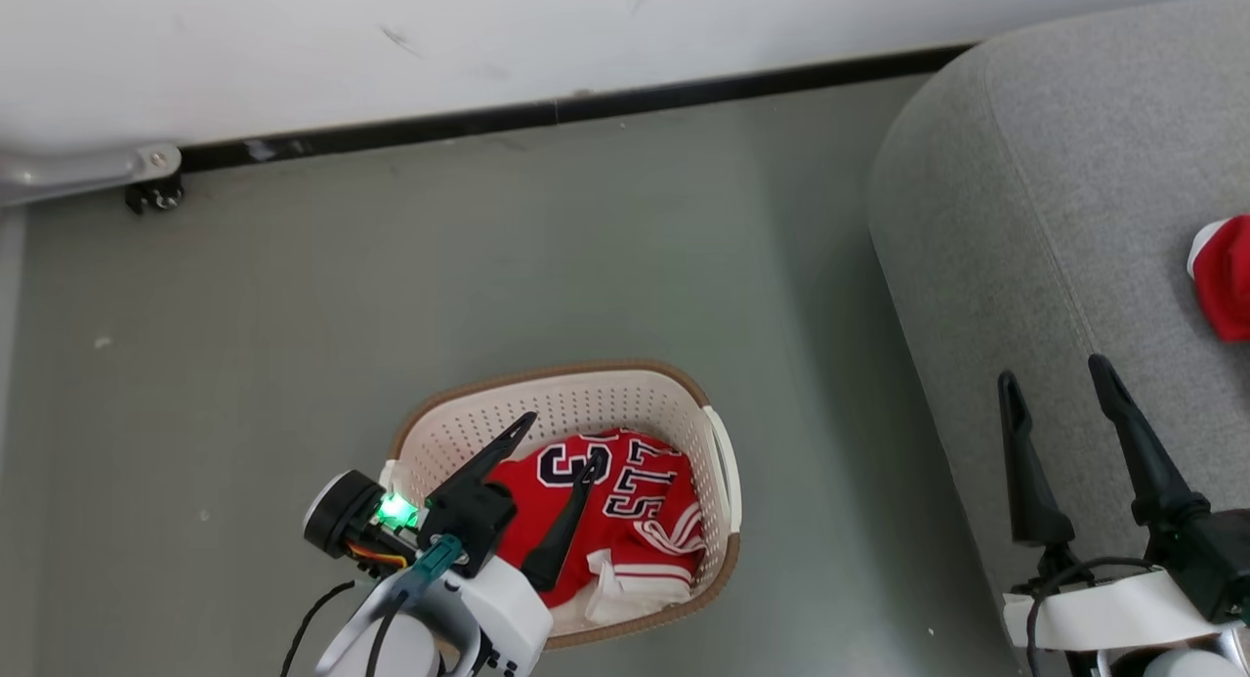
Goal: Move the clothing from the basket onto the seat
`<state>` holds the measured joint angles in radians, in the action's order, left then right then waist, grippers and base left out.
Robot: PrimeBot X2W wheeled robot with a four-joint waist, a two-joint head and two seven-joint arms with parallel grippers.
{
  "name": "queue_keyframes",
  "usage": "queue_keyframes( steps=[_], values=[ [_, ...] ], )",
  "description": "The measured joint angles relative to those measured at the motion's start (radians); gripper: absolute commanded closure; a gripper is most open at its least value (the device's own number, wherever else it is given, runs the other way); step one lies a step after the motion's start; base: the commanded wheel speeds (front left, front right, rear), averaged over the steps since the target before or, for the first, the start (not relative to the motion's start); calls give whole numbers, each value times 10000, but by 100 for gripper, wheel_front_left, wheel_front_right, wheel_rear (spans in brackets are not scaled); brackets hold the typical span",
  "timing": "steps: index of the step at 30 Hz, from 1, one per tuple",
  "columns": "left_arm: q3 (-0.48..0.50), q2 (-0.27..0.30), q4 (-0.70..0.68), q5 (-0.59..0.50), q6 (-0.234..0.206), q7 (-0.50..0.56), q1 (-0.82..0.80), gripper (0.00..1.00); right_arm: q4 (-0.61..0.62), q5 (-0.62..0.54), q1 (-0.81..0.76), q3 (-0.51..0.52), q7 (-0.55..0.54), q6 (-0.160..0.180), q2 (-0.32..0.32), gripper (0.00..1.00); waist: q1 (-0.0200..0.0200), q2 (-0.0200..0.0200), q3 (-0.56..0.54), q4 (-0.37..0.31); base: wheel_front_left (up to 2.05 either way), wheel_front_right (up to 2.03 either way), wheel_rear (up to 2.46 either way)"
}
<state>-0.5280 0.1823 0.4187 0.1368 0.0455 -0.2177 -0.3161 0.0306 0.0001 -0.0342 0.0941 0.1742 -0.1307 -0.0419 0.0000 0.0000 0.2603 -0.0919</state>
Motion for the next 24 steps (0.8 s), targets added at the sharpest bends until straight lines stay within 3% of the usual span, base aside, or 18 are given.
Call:
queue_keyframes(
  steps=[24],
  values=[
    [-884, 88, 2291, -1329, 263, 431, -2082, 0, 780, 410, 1323, 293, 197, 0, 4, 0, 0, 0, 2519, -909, 0, 0, 0]
  ],
)
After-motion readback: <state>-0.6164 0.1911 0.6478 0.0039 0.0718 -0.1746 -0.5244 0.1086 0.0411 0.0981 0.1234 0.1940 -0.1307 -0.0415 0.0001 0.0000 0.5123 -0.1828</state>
